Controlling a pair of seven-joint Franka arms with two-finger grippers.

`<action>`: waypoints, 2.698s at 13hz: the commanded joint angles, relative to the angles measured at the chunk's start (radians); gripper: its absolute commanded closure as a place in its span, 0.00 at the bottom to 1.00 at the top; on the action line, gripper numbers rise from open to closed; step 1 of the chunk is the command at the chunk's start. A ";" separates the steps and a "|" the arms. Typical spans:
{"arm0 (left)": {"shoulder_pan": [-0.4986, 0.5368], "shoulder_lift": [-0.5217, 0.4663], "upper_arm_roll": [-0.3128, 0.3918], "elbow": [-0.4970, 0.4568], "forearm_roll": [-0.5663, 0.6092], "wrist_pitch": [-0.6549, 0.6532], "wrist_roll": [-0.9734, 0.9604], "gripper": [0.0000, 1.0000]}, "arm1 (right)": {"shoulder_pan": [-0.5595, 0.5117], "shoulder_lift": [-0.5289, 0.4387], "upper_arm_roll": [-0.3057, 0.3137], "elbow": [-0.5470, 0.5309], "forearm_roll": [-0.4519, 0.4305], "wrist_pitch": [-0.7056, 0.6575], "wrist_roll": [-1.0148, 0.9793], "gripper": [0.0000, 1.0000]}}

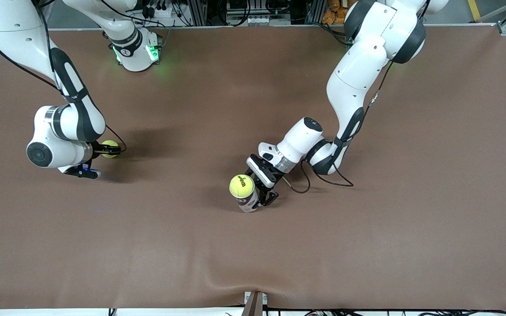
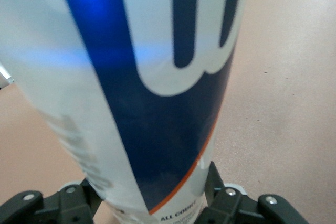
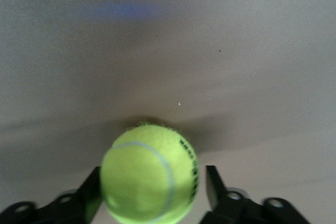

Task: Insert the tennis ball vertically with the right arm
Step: 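Move the right gripper to the second ball and grasp it, then carry the second ball over the tube opening with the right gripper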

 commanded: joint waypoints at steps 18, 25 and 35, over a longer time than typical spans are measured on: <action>-0.013 0.037 0.002 0.018 0.003 -0.001 -0.006 0.22 | 0.334 0.074 0.117 0.773 0.339 -0.351 0.508 0.57; -0.013 0.037 0.002 0.018 0.004 -0.001 -0.005 0.23 | 0.523 0.177 0.117 0.945 0.340 -0.179 0.818 0.57; -0.013 0.044 0.002 0.018 0.004 -0.001 -0.005 0.23 | 0.593 0.266 0.110 0.939 0.283 0.024 0.860 0.57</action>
